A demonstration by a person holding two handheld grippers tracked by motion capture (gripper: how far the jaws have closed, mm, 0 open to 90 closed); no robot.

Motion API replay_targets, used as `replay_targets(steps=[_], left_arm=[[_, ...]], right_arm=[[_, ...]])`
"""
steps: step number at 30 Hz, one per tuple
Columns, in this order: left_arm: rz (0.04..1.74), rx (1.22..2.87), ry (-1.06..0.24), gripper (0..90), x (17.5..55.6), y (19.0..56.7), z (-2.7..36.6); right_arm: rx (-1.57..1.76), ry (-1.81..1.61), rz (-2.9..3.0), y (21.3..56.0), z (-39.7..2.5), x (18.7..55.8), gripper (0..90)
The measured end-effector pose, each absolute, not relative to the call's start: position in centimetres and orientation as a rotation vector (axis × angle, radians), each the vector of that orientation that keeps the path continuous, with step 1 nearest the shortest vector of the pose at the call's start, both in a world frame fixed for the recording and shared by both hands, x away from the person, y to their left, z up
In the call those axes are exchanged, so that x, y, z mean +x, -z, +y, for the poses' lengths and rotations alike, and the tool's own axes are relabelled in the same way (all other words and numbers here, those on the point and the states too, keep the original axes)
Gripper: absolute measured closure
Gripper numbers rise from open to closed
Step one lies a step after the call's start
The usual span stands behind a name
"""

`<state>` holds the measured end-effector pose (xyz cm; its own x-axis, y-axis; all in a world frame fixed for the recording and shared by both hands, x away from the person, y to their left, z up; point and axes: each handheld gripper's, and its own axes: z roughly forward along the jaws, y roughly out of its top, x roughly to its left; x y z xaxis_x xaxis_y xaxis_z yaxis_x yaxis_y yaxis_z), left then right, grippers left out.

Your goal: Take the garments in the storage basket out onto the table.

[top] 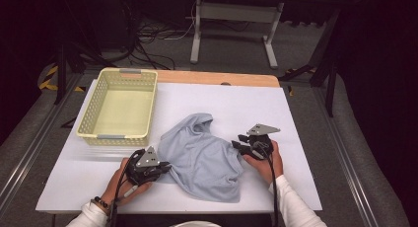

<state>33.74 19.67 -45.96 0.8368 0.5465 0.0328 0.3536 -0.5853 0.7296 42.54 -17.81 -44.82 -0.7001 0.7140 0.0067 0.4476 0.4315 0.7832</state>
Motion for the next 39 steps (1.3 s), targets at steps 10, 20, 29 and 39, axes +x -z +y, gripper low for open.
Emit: replay_targets(steps=[10,20,29,39], left_arm=[[0.656,2.246,-0.314,81.0,33.8,46.0,19.7],[0.652,2.236,-0.322,81.6,33.8,45.9,19.5],[0.542,2.147,-0.406,82.3,35.0,42.7,16.9],[0.497,2.159,-0.479,82.3,35.7,41.9,15.6]], right_arm=[[1.027,-1.151,2.491,45.6,-16.7,43.1,69.1],[0.913,-1.107,2.476,45.0,-16.6,42.6,83.4],[0.874,-1.162,2.096,38.4,-19.5,41.8,83.5],[0.741,-1.229,2.106,36.4,-17.9,40.1,83.3]])
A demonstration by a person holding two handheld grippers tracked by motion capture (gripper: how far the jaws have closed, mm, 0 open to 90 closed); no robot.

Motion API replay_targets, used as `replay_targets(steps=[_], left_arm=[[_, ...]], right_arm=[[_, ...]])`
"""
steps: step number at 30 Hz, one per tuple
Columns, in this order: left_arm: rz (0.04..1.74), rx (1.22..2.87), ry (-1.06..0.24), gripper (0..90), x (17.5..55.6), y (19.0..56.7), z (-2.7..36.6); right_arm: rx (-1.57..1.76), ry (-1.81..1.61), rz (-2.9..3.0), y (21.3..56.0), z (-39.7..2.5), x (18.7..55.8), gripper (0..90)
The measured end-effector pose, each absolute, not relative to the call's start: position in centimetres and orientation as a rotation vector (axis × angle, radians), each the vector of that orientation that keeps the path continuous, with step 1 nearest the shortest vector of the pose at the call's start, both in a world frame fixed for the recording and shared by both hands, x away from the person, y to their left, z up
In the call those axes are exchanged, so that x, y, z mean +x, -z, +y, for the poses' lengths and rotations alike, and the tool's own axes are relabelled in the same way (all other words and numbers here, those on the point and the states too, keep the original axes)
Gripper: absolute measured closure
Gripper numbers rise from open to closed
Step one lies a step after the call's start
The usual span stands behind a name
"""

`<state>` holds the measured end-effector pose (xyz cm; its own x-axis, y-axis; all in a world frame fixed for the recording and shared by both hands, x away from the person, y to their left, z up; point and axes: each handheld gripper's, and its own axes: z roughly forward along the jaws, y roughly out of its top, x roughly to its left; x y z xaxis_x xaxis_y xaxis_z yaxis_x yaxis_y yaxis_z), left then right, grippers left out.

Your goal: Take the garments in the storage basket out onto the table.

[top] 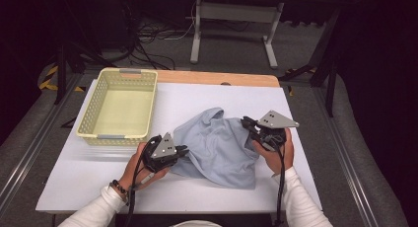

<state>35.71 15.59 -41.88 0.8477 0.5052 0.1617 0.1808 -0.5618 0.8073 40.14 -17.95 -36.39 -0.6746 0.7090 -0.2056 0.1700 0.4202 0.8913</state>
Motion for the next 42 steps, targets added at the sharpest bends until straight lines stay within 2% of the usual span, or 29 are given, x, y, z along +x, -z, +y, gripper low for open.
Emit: replay_targets(steps=[14,22,26,36,42], left_arm=[[0.562,2.168,-0.43,82.9,34.5,43.0,18.6],[0.579,2.171,-0.419,82.9,33.7,43.4,19.4],[0.592,2.184,-0.406,83.0,33.4,44.0,19.8],[0.612,2.187,-0.41,83.0,33.3,44.3,20.9],[0.624,2.188,-0.409,83.0,33.2,44.5,21.2]], right_arm=[[0.657,-1.175,2.404,40.9,-15.0,38.3,82.3],[0.631,-1.174,2.459,42.3,-14.1,36.9,81.3],[0.616,-1.203,2.447,42.5,-14.0,36.2,76.7],[0.656,-1.335,2.275,39.9,-16.6,34.9,51.2],[0.769,-1.369,2.137,38.4,-19.7,34.8,50.3]])
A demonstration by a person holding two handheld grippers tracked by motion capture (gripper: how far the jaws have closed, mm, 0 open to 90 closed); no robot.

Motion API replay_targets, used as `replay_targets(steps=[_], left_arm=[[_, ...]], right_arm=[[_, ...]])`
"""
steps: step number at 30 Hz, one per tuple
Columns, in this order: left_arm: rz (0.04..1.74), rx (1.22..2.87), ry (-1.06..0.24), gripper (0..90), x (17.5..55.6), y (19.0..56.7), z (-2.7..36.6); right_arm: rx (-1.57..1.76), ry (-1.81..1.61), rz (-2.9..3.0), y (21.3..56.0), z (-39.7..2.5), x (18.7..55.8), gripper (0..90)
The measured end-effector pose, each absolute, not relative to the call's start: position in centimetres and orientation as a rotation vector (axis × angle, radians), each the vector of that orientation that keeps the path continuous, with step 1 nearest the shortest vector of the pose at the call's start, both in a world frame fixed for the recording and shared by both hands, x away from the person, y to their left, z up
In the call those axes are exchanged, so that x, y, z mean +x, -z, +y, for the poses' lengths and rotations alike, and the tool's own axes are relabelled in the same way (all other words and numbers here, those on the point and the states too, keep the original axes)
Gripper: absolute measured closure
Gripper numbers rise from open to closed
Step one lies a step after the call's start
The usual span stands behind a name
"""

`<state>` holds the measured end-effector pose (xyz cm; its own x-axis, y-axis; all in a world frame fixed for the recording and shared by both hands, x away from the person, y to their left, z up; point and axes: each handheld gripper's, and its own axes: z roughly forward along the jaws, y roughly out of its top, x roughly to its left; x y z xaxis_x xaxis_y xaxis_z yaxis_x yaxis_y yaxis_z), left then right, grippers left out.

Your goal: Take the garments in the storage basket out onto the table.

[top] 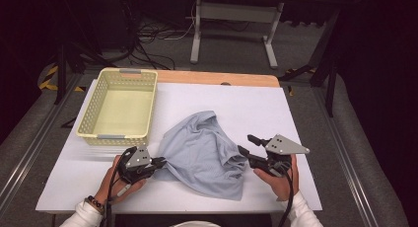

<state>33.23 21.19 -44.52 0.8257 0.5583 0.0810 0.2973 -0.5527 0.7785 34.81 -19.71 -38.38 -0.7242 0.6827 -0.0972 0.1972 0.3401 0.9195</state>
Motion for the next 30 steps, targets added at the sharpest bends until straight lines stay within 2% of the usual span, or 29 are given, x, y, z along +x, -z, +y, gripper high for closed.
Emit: replay_targets(steps=[6,12,19,22,29,30], left_arm=[[0.62,2.2,-0.388,82.9,33.3,44.9,21.0],[0.613,2.215,-0.383,82.9,33.3,45.2,20.8],[0.602,2.233,-0.386,82.8,33.3,45.4,20.6],[0.601,2.235,-0.379,82.7,33.4,45.6,20.5],[0.605,2.232,-0.353,82.7,33.7,45.8,20.5],[0.606,2.233,-0.35,82.7,33.7,45.9,20.5]], right_arm=[[0.915,-1.232,2.213,41.0,-20.6,36.4,50.5],[0.979,-1.153,2.326,43.4,-20.3,38.1,45.8],[1.007,-1.059,2.402,45.4,-19.5,39.1,49.8],[1.018,-1.061,2.416,45.7,-19.5,39.4,55.2],[0.989,-1.081,2.464,45.6,-19.4,39.7,80.8],[0.983,-1.072,2.463,45.5,-19.4,39.8,82.1]])
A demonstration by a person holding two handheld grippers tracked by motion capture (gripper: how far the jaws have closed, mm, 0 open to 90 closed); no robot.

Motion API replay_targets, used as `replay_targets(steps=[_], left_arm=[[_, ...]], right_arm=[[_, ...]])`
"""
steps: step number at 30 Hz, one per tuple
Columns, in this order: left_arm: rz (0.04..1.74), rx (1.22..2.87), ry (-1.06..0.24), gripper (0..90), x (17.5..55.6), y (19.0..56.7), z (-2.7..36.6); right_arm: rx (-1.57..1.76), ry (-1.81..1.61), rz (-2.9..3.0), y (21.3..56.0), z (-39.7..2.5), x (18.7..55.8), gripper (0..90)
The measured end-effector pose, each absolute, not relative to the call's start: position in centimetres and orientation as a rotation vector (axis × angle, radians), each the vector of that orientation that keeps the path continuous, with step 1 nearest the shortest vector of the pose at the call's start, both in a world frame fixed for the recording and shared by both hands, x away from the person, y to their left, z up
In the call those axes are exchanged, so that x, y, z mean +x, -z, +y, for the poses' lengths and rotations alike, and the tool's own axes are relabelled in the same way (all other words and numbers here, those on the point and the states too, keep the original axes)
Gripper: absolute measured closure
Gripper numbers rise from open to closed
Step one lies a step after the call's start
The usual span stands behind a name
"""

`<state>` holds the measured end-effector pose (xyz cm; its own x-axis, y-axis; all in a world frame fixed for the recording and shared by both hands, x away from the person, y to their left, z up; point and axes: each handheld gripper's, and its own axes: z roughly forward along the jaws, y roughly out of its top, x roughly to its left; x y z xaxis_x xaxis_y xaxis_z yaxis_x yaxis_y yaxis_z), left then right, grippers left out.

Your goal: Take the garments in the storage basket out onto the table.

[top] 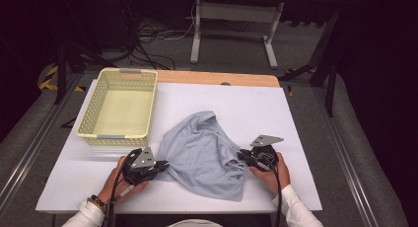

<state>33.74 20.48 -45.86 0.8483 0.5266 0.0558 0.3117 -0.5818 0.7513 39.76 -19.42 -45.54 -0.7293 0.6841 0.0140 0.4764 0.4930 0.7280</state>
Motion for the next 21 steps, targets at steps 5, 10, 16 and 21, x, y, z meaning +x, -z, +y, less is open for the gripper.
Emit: replay_targets(steps=[5,10,16,21], left_arm=[[0.609,2.224,-0.348,82.7,33.6,46.0,20.6],[0.615,2.223,-0.354,82.6,33.4,46.0,20.5],[0.617,2.223,-0.355,82.6,33.3,46.1,20.5],[0.613,2.225,-0.359,82.6,33.2,46.1,20.6]], right_arm=[[0.951,-1.032,2.446,45.3,-19.5,40.0,84.6],[0.957,-1.058,2.386,44.7,-20.1,40.3,84.8],[0.946,-1.06,2.363,44.6,-20.1,40.4,85.0],[0.938,-1.053,2.289,43.6,-20.7,40.9,85.3]])
